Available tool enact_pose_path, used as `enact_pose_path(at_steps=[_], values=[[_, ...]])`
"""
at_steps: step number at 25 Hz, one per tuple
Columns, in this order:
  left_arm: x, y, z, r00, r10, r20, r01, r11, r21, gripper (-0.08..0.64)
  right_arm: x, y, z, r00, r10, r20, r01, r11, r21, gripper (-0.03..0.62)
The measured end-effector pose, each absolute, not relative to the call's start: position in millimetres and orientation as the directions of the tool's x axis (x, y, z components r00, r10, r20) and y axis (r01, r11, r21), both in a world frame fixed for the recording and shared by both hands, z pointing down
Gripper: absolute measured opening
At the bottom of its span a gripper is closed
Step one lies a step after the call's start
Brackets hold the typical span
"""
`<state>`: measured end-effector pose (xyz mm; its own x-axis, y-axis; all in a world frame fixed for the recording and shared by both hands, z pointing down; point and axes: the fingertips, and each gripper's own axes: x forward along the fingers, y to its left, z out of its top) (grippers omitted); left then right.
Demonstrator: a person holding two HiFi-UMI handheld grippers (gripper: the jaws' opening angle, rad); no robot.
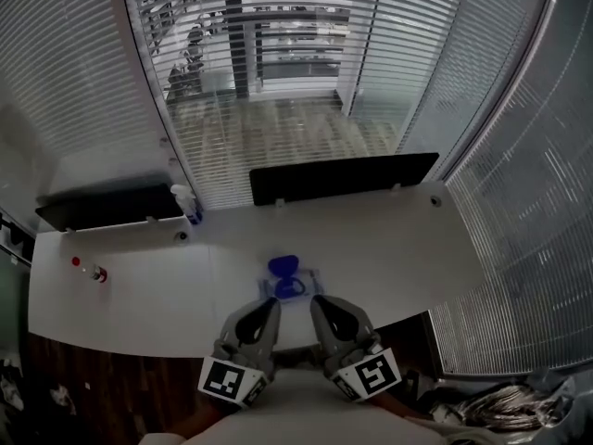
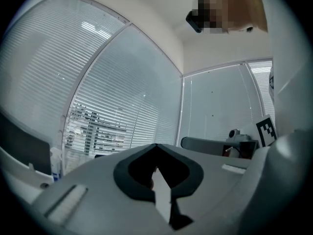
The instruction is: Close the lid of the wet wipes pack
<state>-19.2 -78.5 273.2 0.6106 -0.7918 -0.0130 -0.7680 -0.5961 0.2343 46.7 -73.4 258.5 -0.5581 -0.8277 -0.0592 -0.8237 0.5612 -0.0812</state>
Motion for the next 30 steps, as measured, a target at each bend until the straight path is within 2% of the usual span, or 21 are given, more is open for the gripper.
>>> enact_pose_path(at_steps=[9,16,27,30], values=[[-5.0,-97.9,266.4,0.597,-0.802,0.006,-0.784,-0.582,0.214,0.003,67.5,-93.1,244.8,-0.574,-0.818,-0.040,-0.815,0.576,-0.072,0.000],[-5.2,-111.6,283.8,0.592,-0.804,0.053,-0.796,-0.573,0.197,0.003,70.8,-99.5,265.0,-0.593,-0.805,0.005,-0.803,0.592,-0.071,0.000],[-15.9,-121.9,339.6,0.612,-0.766,0.195,-0.790,-0.581,0.195,0.003,52.1,-116.2,302.2,-0.666,-0.738,0.106,-0.745,0.665,-0.049,0.001],[-18.5,-123.5,356.4,0.607,-0.760,0.231,-0.793,-0.561,0.238,0.003,51.4,-121.0,315.5,-0.674,-0.726,0.137,-0.737,0.674,-0.057,0.002]])
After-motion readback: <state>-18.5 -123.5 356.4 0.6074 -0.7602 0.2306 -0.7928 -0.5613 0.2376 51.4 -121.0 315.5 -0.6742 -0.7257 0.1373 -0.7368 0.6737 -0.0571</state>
